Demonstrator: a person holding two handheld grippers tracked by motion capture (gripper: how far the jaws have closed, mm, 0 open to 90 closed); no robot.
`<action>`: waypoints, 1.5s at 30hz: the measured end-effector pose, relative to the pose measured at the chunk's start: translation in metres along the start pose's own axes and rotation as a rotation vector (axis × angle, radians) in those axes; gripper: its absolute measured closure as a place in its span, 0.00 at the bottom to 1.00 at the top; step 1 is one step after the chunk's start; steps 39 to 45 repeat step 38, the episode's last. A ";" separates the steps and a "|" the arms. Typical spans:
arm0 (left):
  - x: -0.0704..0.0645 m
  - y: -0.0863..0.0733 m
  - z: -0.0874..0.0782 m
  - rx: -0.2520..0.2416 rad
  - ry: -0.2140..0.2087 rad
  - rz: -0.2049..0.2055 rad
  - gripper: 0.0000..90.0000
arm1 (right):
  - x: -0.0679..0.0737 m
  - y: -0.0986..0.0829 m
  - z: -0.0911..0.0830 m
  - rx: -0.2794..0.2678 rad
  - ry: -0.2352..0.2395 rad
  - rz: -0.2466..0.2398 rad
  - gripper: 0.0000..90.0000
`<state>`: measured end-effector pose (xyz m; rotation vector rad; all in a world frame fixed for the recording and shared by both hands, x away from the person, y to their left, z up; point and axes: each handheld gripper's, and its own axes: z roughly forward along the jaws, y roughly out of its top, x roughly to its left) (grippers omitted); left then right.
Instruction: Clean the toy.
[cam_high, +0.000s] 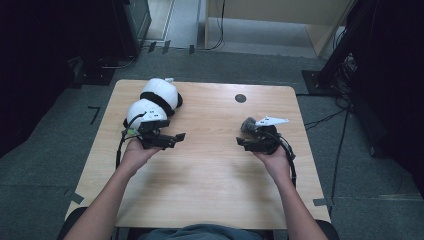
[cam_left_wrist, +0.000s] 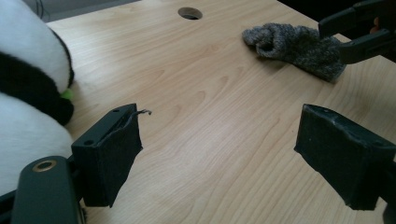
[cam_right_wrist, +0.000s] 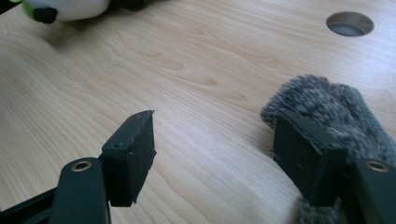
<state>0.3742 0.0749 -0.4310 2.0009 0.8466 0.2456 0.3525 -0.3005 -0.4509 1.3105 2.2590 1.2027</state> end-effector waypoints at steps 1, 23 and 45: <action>-0.001 -0.001 0.002 0.000 0.003 0.001 0.16 | 0.004 0.000 0.000 -0.010 0.002 -0.005 0.34; -0.027 -0.029 0.050 0.076 -0.030 0.056 0.17 | 0.053 -0.012 0.030 0.021 0.097 -0.084 0.34; -0.024 -0.032 0.055 0.108 -0.009 0.080 0.18 | 0.057 -0.012 0.041 0.053 0.130 -0.092 0.35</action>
